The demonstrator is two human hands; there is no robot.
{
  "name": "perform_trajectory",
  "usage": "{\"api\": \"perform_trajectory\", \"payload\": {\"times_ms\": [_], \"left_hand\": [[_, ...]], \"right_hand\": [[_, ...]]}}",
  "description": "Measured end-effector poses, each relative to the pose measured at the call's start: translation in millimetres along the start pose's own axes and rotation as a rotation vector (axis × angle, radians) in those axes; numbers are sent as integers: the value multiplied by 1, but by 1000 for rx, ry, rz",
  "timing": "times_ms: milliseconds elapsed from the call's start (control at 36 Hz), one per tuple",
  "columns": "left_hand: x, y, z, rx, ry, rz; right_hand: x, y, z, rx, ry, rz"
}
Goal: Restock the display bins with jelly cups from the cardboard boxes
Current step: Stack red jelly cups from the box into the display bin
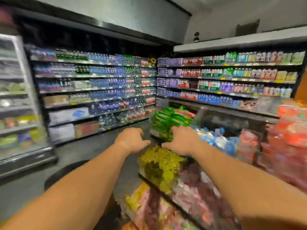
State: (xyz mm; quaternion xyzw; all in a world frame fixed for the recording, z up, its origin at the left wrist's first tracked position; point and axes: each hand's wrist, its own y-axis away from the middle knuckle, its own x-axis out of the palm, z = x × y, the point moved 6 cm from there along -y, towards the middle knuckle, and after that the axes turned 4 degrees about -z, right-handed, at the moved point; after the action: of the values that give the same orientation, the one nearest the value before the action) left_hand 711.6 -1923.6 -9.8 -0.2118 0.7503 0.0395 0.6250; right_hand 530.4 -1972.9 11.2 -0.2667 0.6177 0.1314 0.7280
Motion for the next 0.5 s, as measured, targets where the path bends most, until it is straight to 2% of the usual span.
{"api": "perform_trajectory", "payload": {"times_ms": [111,222,333,500], "left_hand": [[20,63,135,-249,-11,72],[33,118,238,-420,-30,98],[48,145,302,-490,-52,110],[87,152,388,-599,-35,148]], "right_hand": [[76,4,108,-88,-76,156],[140,11,205,-169,-147,294],[190,17,278,-208,-206,419],[259,-6,350,-278,-213,507]]}}
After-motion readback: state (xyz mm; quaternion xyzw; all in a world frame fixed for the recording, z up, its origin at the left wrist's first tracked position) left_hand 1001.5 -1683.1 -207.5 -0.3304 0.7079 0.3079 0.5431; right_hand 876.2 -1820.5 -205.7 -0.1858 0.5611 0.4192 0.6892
